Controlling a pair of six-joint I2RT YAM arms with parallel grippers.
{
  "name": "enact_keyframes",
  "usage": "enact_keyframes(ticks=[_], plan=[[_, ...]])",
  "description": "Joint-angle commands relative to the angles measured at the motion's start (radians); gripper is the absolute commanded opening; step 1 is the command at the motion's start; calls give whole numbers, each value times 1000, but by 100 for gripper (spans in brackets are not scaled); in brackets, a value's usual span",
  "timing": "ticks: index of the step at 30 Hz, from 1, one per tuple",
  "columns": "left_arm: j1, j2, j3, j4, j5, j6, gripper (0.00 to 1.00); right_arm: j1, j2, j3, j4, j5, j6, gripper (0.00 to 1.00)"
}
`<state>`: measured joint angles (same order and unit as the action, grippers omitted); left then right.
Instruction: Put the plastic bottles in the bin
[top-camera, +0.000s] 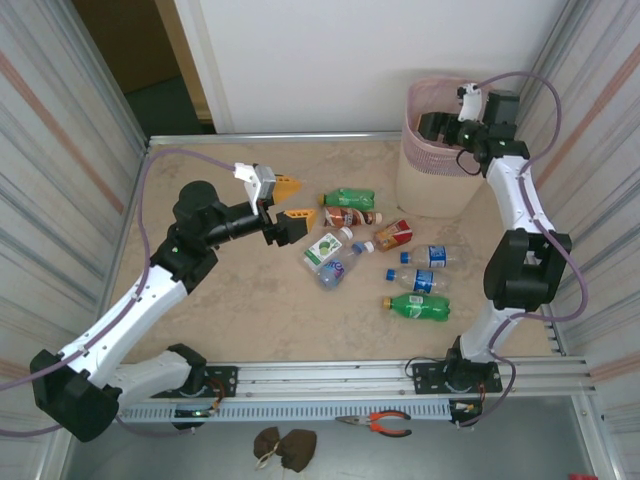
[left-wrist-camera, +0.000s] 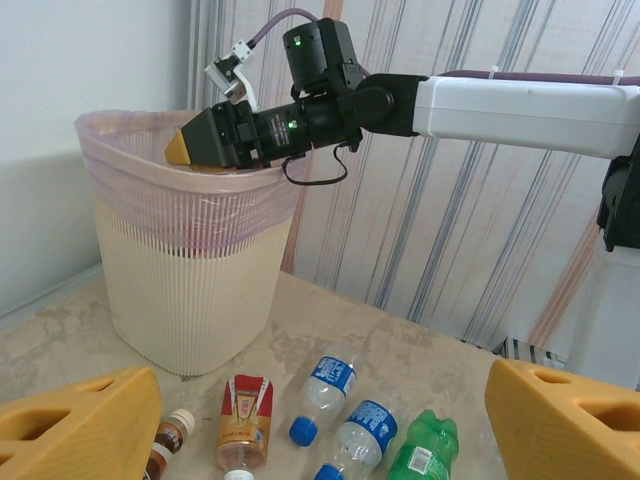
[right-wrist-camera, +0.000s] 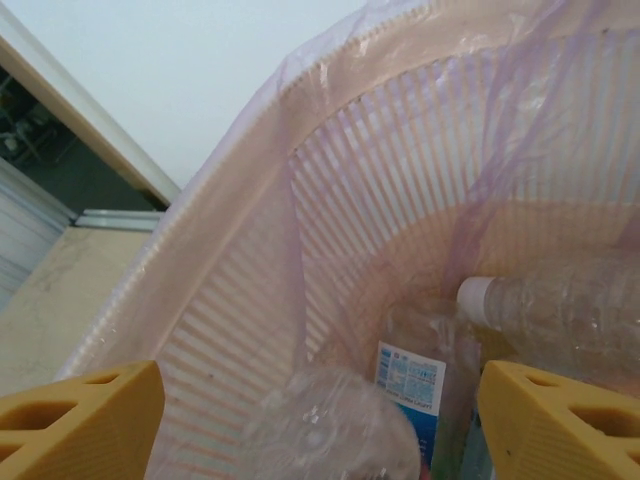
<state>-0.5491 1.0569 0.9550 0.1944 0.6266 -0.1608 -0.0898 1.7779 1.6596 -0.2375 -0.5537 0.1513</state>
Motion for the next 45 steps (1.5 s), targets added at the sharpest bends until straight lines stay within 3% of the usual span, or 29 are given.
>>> enact_keyframes(ticks=[1,6,16,29,37,45], plan=[[9,2,4,23,4,11,85,-4,-59,60,-19,-24,14,73],[9,5,4,15,-4,13,85,6,-36,143,-171,-2,-39,47],[9,12,4,-7,-16,17,85,47,110,459,-668,60,-208,22],[9,4,2,-19,-11,22,85,33,360,736,-976,-4,-320,19],[9,12,0,-22,-17,33,85,25,472,763,-1017,27,-335,19],[14,51,26,-24,-15,36,85,20,492,766,-1021,43,-329,19]])
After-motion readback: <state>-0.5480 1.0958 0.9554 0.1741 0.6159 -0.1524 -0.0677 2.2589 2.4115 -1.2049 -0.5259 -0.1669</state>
